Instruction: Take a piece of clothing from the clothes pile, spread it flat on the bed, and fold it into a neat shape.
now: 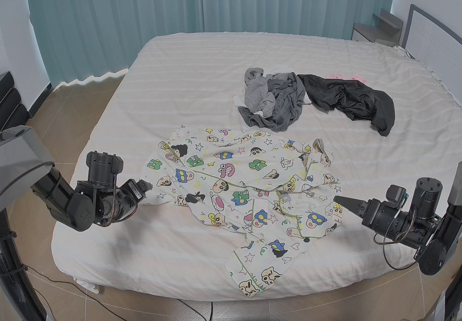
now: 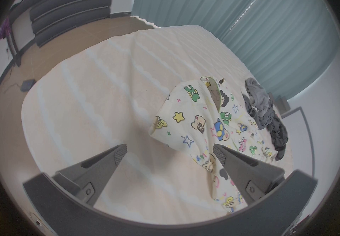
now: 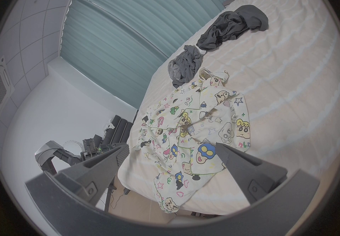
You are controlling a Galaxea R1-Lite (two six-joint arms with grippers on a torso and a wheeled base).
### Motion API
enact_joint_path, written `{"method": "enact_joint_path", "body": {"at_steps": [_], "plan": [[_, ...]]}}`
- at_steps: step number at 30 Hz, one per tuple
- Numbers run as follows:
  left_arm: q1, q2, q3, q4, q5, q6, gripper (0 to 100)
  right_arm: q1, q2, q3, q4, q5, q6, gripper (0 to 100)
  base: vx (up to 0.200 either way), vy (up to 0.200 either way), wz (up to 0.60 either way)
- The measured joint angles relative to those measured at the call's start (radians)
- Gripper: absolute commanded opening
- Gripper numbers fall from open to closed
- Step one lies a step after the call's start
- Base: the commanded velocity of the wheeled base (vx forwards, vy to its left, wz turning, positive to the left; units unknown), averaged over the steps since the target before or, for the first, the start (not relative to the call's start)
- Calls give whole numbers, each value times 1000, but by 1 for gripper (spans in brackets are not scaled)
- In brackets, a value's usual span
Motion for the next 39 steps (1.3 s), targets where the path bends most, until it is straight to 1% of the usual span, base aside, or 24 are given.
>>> {"method": "enact_joint_path", "body": {"at_steps": [3,7,15,23,24,26,32,35,39], "plan": [[-22,-27,31,-5,-1,-42,100,6,-1,2,0,-3,0,100,0,0,0],[-36,-11,31,-10,4,-57,100,11,-1,3,0,-5,0,100,0,0,0],[-49,107,-74,-16,63,-125,100,16,-1,4,0,-8,0,100,0,0,0],[-51,198,-157,-16,76,-184,100,18,2,4,0,-9,0,100,0,0,0],[-51,206,-164,-18,79,-188,0,19,3,4,0,-9,0,100,0,0,0],[-49,217,-174,-19,89,-190,0,21,3,4,0,-9,0,100,0,0,0],[-32,244,-199,-26,156,-189,0,23,5,6,0,-9,0,100,0,0,0],[-16,249,-197,-26,161,-186,0,27,5,14,0,-9,-2,100,0,0,0],[14,243,-188,-24,162,-163,0,60,6,36,0,-7,-4,100,0,0,0]]}}
